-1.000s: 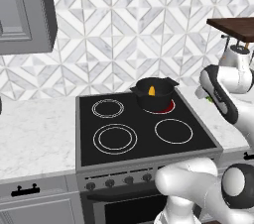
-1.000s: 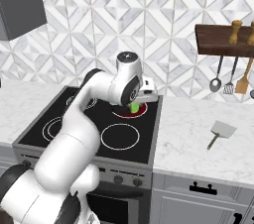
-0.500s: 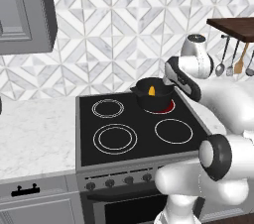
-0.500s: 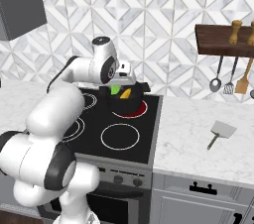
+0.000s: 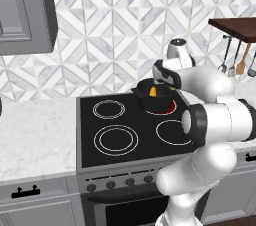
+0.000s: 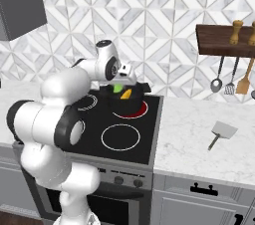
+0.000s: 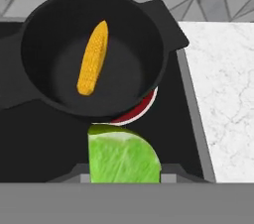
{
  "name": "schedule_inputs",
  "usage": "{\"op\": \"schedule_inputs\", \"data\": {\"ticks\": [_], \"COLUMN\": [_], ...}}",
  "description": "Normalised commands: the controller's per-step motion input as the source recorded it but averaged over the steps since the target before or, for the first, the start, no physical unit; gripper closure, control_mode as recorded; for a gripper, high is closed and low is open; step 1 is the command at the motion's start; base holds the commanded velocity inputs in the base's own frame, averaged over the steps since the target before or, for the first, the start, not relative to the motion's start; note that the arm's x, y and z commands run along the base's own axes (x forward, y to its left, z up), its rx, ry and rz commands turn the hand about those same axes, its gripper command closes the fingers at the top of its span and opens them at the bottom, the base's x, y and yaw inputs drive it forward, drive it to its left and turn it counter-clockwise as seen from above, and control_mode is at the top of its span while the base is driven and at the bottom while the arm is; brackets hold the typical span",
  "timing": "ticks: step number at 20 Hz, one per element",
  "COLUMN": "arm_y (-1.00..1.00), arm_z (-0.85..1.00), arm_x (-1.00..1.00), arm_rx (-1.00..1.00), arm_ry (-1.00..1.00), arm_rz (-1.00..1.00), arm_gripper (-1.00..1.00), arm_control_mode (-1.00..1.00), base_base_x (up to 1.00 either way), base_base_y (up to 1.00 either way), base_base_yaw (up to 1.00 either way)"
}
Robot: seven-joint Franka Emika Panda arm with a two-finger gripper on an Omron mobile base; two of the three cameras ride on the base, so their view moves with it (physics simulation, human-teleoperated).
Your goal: Put the lemon wedge and corn in the pot. Retrieve the spatula and lightly stir the vegetables in the pot.
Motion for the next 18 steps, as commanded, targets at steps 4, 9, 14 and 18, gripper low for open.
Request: {"op": "schedule_inputs", "data": {"ticks": [4, 9, 14, 18], "arm_y": [0.00, 0.00, 0.00, 0.00], "arm_z": [-0.48, -0.26, -0.32, -0.46], "arm_x": [0.61, 0.79, 0.49, 0.21], "arm_rx": [0.00, 0.00, 0.00, 0.00], "arm_ry": [0.00, 0.01, 0.03, 0.02], "arm_rz": [-0.11, -0.09, -0.06, -0.05], "arm_gripper": [1.00, 1.00, 1.00, 1.00], "arm_control_mode": [-1.00, -1.00, -1.00, -1.00], "base_base_x": [0.00, 0.00, 0.00, 0.00], "base_base_y": [0.00, 0.00, 0.00, 0.00], "base_base_yaw": [0.00, 0.00, 0.00, 0.00]}}
